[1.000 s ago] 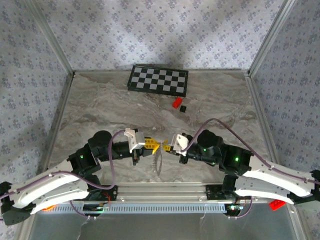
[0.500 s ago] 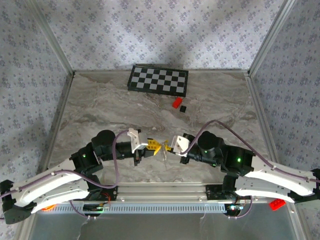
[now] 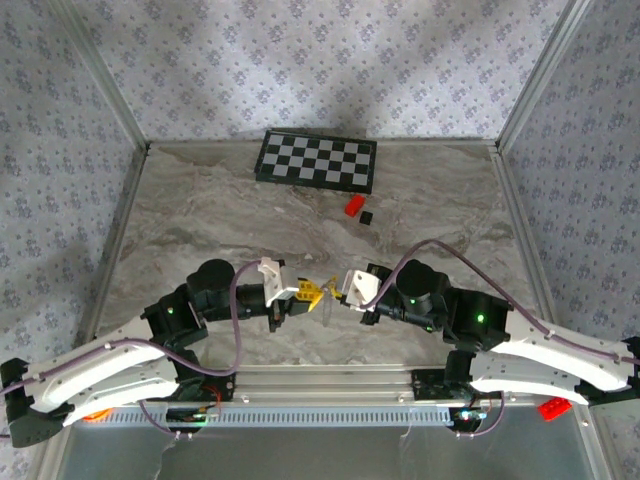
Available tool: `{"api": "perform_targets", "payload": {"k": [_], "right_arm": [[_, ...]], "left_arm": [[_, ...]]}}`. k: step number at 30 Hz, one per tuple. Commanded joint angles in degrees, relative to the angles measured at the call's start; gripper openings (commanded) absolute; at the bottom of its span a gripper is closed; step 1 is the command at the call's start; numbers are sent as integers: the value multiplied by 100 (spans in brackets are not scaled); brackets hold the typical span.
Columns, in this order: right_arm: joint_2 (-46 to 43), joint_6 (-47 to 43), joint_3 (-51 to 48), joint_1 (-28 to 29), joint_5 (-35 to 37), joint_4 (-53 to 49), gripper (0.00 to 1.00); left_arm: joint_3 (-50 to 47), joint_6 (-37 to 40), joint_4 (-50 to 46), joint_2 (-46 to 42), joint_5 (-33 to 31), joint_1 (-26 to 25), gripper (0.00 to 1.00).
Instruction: Put the keys on the keyring
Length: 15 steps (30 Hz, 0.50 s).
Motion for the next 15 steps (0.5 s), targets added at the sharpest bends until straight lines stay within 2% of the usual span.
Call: {"api": "perform_targets", "payload": {"k": [1,15], "right_arm": [[2,-120,294,62,102,25,0],[425,-211,703,38,669,-396,0]], "left_arm": [[195,142,-77,4,86,10,0],[-181,140,146,-82,-355,10,0]]}}
